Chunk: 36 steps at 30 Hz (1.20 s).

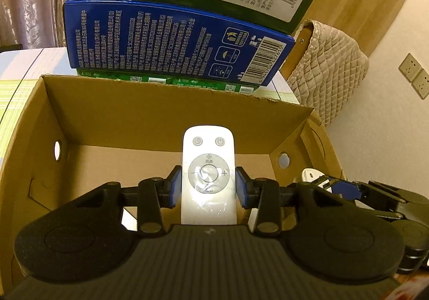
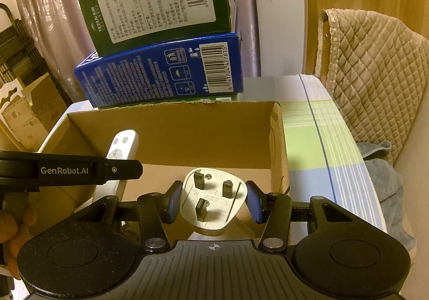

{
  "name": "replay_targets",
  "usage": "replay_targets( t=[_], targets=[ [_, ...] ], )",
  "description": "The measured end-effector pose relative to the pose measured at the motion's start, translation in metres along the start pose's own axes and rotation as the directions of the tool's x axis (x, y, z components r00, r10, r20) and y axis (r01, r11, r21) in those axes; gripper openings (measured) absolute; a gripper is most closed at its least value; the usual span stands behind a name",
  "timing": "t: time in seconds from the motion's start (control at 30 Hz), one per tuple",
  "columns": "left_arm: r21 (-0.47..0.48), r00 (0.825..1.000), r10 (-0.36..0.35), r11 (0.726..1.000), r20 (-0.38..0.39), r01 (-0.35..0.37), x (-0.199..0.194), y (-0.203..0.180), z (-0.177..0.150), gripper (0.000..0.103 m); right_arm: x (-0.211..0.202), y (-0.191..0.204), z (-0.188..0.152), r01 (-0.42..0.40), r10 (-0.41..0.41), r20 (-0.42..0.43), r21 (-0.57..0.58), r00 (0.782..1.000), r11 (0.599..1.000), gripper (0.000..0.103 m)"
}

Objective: Organize rigid objects
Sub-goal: 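Lower the remote into the box and open the left gripper, then lower the plug into the box and open the right gripper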

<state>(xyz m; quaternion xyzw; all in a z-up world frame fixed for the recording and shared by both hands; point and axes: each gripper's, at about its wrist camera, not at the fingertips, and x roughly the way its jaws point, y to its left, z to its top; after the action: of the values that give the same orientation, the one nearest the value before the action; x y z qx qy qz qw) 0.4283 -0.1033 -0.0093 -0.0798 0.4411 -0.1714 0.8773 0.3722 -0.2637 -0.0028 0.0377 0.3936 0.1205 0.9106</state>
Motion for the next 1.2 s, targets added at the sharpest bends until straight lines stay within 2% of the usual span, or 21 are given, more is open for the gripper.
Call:
replay_targets(
  t=[0.1,0.2,0.4,0.67,1.2],
  targets=[
    [-0.009,1.0,0.004,1.0,0.001,-0.004,0.003,0.001,-0.001,0.035,0.001,-0.002,-0.001,0.001,-0.001,-0.001,0.005,1.0,1.0,0.047],
    [-0.032,1.0,0.007,0.999,0.03,-0.006,0.0,0.004,-0.002,0.045,0.001,-0.002,-0.003,0.002,-0.002,-0.001,0.005,1.0,1.0,0.047],
    [-0.038,0.999,0.015,0.999,0.041,-0.013,-0.008,0.01,-0.001,0.045,0.003,-0.002,-0.003,-0.003,0.003,-0.001,0.008,1.0,1.0,0.047],
    [0.013,0.998,0.045,0.999,0.049,-0.046,-0.022,0.017,-0.007,0.045,0.005,0.007,-0.007,-0.019,0.019,-0.001,0.01,1.0,1.0,0.047],
    [0.008,0.996,0.064,0.998,0.057,-0.064,-0.033,0.036,-0.015,0.045,0.013,0.025,-0.005,-0.048,0.048,-0.002,0.001,0.999,0.999,0.047]
  ],
)
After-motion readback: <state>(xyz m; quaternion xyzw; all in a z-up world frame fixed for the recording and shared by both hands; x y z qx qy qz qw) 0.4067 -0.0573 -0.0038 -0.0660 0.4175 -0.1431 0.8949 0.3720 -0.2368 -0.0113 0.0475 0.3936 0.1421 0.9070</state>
